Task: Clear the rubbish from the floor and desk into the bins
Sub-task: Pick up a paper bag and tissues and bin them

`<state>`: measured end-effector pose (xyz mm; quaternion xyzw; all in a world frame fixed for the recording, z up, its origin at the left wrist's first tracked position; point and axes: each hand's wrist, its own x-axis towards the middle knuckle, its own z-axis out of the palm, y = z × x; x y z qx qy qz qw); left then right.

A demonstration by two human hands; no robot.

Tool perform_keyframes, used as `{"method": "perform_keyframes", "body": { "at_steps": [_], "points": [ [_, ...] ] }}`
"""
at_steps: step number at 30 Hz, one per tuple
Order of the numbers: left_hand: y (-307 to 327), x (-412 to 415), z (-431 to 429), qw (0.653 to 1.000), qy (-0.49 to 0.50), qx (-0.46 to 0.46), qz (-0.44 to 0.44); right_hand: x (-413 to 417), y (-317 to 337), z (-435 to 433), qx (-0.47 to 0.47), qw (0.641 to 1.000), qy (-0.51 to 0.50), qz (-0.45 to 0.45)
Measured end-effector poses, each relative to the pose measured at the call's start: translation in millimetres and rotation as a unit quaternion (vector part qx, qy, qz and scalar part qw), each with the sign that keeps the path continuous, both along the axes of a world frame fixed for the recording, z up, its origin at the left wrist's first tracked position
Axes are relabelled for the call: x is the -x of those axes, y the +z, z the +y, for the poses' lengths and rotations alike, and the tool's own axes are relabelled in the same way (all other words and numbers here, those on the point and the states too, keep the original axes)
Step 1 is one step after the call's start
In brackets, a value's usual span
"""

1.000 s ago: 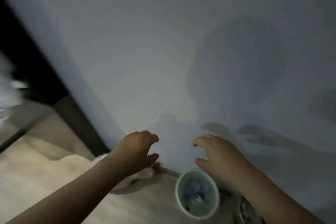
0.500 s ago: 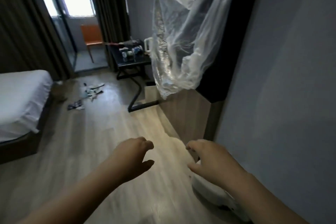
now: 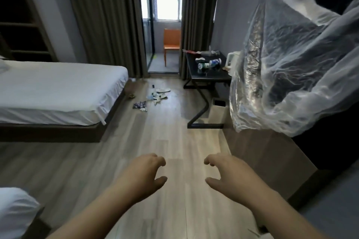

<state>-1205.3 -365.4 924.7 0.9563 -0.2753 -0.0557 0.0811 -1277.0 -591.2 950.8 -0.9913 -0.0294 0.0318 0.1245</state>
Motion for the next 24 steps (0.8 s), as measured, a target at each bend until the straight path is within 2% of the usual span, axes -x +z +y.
{"method": "perform_keyframes", "body": {
  "at_steps": [11,24],
  "points": [
    [0,-147,-47,0.996,0.086,0.010,0.013,-177,3,-72,-0.003,0.999,0.053,0.012],
    [-14,-370,-39,0.994,0.102,0.019,0.024,-396,-16,-65,0.013,0.998,0.048,0.044]
  ]
}}
